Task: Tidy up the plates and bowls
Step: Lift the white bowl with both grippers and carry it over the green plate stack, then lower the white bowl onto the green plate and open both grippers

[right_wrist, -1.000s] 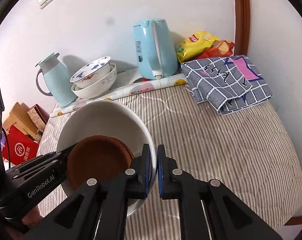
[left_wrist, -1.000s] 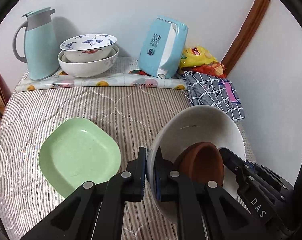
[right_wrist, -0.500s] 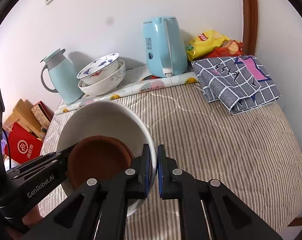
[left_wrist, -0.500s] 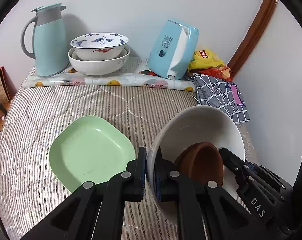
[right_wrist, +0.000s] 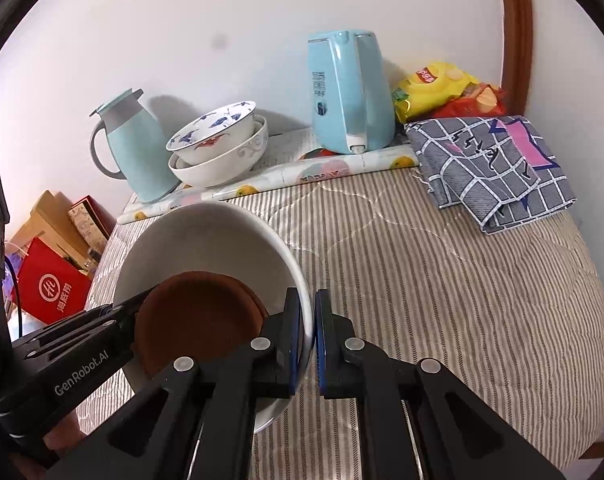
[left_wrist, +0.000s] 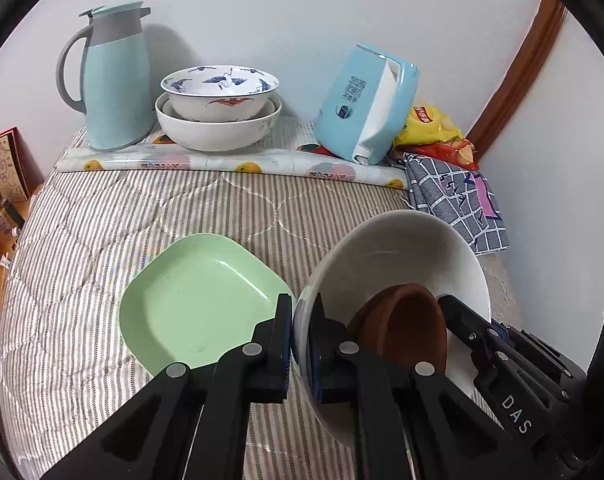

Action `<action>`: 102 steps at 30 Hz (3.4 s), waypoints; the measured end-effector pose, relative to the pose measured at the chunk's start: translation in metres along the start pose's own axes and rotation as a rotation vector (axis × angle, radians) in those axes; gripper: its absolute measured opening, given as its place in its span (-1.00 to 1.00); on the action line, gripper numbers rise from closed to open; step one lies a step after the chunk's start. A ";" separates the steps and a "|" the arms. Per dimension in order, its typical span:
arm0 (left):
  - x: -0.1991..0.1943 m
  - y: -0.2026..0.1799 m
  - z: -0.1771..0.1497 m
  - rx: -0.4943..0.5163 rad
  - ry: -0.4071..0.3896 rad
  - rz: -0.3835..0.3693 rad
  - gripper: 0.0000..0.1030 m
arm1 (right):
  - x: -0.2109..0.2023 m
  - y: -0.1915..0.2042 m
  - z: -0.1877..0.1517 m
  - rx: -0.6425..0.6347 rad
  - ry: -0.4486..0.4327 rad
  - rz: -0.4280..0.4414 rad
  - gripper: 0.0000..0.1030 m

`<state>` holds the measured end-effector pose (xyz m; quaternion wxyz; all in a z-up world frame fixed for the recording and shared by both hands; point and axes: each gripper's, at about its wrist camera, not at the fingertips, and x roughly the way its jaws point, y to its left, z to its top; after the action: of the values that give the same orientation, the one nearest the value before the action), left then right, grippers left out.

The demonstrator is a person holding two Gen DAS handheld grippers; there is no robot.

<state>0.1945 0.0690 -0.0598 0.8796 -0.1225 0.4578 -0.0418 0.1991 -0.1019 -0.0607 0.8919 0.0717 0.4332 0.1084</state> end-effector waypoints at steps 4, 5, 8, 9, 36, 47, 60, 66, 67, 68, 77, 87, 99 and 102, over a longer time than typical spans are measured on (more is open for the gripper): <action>0.000 0.005 0.002 -0.006 -0.001 0.006 -0.84 | 0.004 0.004 0.001 -0.006 0.003 0.005 -0.86; 0.001 0.006 0.002 -0.009 0.000 0.007 -0.84 | 0.005 0.005 0.002 -0.008 0.005 0.006 -0.86; 0.001 0.011 0.002 -0.015 0.000 0.013 -0.84 | 0.007 0.008 0.003 -0.012 0.006 0.011 -0.86; 0.002 0.012 0.003 -0.018 0.000 0.014 -0.84 | 0.009 0.009 0.003 -0.015 0.007 0.013 -0.86; 0.016 0.058 0.009 -0.086 0.017 0.036 -0.84 | 0.042 0.046 0.008 -0.061 0.054 0.034 -0.86; 0.025 0.079 0.011 -0.115 0.029 0.049 -0.84 | 0.060 0.061 0.009 -0.078 0.078 0.047 -0.86; 0.035 0.102 0.011 -0.149 0.050 0.069 -0.84 | 0.082 0.078 0.006 -0.098 0.116 0.063 -0.86; 0.043 0.110 0.009 -0.159 0.064 0.071 -0.84 | 0.092 0.083 0.005 -0.101 0.134 0.064 -0.86; 0.044 0.111 0.009 -0.162 0.068 0.071 -0.84 | 0.094 0.083 0.004 -0.100 0.138 0.063 -0.86; 0.046 0.113 0.009 -0.164 0.071 0.071 -0.84 | 0.096 0.083 0.004 -0.100 0.142 0.063 -0.86; 0.063 0.125 0.006 -0.180 0.106 0.068 -0.84 | 0.119 0.083 0.000 -0.088 0.192 0.062 -0.86; 0.068 0.126 0.010 -0.177 0.108 0.056 -0.82 | 0.126 0.083 0.001 -0.086 0.198 0.083 -0.82; 0.068 0.128 0.010 -0.179 0.121 0.058 -0.73 | 0.125 0.080 0.001 -0.079 0.203 0.081 -0.73; 0.068 0.129 0.010 -0.177 0.133 0.050 -0.73 | 0.120 0.080 0.002 -0.086 0.186 0.076 -0.68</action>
<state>0.2371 0.1830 -0.1416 0.8338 -0.1853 0.5199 0.0130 0.2629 0.0062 -0.1326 0.8452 0.0396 0.5062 0.1669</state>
